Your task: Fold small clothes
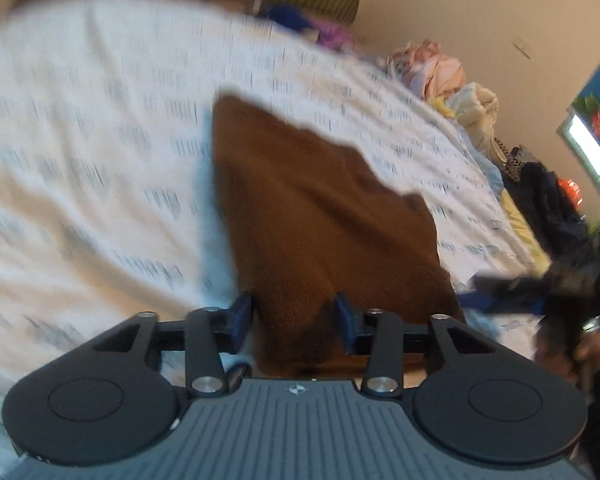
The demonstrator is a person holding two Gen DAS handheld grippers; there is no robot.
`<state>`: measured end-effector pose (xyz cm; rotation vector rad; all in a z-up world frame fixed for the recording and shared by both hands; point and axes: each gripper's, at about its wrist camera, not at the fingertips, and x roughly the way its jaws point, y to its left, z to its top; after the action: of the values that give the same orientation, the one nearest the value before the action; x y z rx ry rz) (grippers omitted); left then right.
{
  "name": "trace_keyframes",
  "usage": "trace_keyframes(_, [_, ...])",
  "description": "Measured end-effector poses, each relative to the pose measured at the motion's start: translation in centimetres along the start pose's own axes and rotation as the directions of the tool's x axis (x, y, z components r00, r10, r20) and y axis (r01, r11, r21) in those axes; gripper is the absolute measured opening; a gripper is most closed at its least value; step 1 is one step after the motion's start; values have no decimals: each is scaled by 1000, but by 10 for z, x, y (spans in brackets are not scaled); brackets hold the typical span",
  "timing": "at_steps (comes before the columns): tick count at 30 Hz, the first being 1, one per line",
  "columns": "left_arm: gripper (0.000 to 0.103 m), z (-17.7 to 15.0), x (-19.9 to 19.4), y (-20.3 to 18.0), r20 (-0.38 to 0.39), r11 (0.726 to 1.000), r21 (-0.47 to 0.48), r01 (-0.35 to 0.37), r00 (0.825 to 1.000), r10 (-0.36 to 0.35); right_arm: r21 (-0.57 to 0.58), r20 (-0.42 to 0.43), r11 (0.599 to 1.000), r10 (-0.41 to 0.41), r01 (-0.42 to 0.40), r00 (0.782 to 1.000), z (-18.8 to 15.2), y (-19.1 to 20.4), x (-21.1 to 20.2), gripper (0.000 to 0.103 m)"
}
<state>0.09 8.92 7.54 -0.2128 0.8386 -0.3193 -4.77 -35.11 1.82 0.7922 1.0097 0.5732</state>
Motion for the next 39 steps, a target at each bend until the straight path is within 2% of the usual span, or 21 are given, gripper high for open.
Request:
trace_keyframes(2, [70, 8, -19, -18, 137, 992, 89, -95, 987, 82, -54, 120, 998, -18, 25, 993, 15, 7, -27, 83])
trace_keyframes(3, [73, 11, -24, -28, 213, 983, 123, -137, 971, 109, -71, 157, 997, -20, 32, 987, 26, 8, -35, 83])
trace_keyframes(5, [89, 16, -20, -50, 318, 970, 160, -181, 940, 122, -72, 186, 997, -24, 38, 982, 57, 10, -34, 83])
trace_keyframes(6, [92, 18, -12, -60, 338, 969, 174, -173, 935, 106, -69, 186, 997, -27, 40, 982, 73, 10, -27, 83])
trace_keyframes(8, [92, 18, 14, -75, 337, 969, 186, -161, 937, 91, -82, 163, 994, -53, 67, 985, 108, 12, 1, 83])
trace_keyframes(11, [82, 18, 61, -88, 241, 961, 206, -183, 962, 131, -112, 88, 978, -167, 176, 982, 144, 18, 55, 83])
trace_keyframes(13, [82, 15, 78, -87, 205, 962, 210, -177, 970, 133, -163, 23, 962, -218, 219, 976, 153, 19, 85, 82])
trace_keyframes(15, [85, 12, 90, -80, 165, 961, 200, -190, 974, 158, -207, 4, 944, -262, 257, 965, 154, 21, 109, 81])
trace_keyframes(16, [85, 8, 95, -74, 136, 964, 189, -189, 977, 165, -233, 28, 938, -258, 257, 966, 153, 24, 111, 73])
trace_keyframes(17, [85, 4, 98, -69, 121, 966, 184, -181, 980, 161, -246, 26, 933, -266, 264, 964, 154, 26, 113, 25])
trace_keyframes(18, [85, 1, 100, -68, 122, 965, 189, -182, 979, 161, -240, 5, 935, -268, 262, 963, 156, 26, 114, 20])
trace_keyframes(21, [89, -3, 108, -68, 129, 959, 201, -198, 976, 175, -263, 33, 923, -280, 279, 959, 156, 23, 103, 16])
trace_keyframes(22, [91, -4, 113, -69, 140, 957, 203, -208, 973, 181, -233, 42, 930, -283, 285, 958, 158, 15, 101, 8])
trace_keyframes(23, [94, -5, 116, -70, 150, 954, 207, -217, 971, 188, -189, 42, 938, -289, 292, 956, 159, 4, 99, 8])
trace_keyframes(26, [95, -5, 115, -71, 155, 952, 206, -226, 968, 196, -97, 57, 972, -210, 215, 976, 159, -14, 96, 9])
trace_keyframes(29, [87, -2, 94, -70, 162, 960, 199, -199, 972, 168, -117, 97, 965, -225, 236, 969, 154, -3, 84, 15])
trace_keyframes(31, [88, -3, 74, -69, 185, 969, 183, -164, 974, 130, -158, 141, 954, -235, 256, 962, 149, 15, 71, 15])
trace_keyframes(34, [93, -4, 60, -74, 203, 964, 211, -161, 972, 118, -249, 155, 945, -179, 214, 972, 137, 47, 60, 16])
trace_keyframes(37, [94, -4, 71, -79, 179, 952, 242, -187, 973, 146, -295, 97, 938, -160, 182, 982, 130, 66, 75, 42])
trace_keyframes(38, [94, -5, 77, -78, 156, 950, 246, -191, 975, 156, -315, 97, 927, -180, 202, 979, 129, 71, 83, 52])
trace_keyframes(39, [94, -7, 85, -76, 133, 948, 249, -198, 977, 169, -337, 127, 908, -219, 250, 967, 127, 77, 87, 55])
